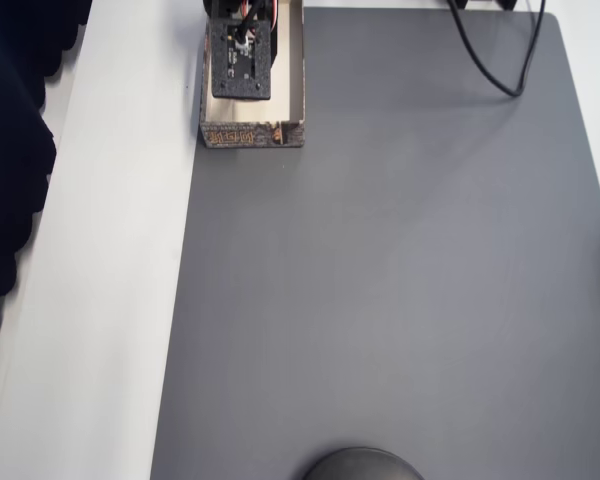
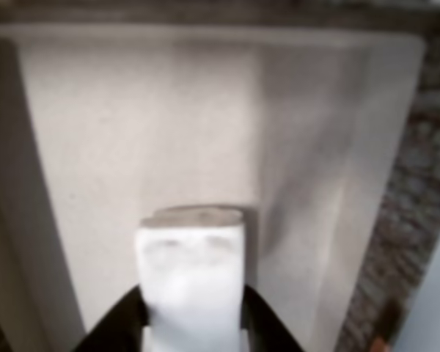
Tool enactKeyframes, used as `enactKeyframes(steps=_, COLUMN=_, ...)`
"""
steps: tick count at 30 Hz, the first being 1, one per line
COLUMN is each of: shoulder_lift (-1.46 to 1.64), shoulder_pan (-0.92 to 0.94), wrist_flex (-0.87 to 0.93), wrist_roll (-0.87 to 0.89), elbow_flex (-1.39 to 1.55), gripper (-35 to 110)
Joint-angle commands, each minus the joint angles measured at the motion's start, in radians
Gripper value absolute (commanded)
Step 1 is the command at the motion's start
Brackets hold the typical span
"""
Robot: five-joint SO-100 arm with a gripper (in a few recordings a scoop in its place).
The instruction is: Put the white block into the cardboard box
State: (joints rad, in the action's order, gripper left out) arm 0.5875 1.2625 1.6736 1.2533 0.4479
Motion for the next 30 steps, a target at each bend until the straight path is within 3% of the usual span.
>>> enactKeyframes(steps=1, shoulder_lift=0.035, shoulder_pan=-0.018, wrist_flex=0.015, wrist_roll=0.006, elbow_flex=-0.077, gripper=23)
enactKeyframes(steps=6, shoulder_lift=0.037, shoulder_pan=-0.017, wrist_flex=-0.003, wrist_roll=0.051, elbow_flex=-0.120, gripper=35)
enactKeyframes(steps=16, shoulder_lift=0.147, shoulder_pan=-0.031, wrist_flex=0.000, wrist_roll=0.054, elbow_flex=-0.110, gripper=37)
enactKeyframes(steps=26, shoulder_lift=0.463, shoulder_pan=-0.110, wrist_flex=0.029, wrist_roll=0.043, elbow_flex=0.183, gripper=23)
enactKeyframes(steps=30, shoulder_lift=0.623, shoulder_pan=-0.149, wrist_flex=0.031, wrist_roll=-0.078, elbow_flex=0.364, gripper=11)
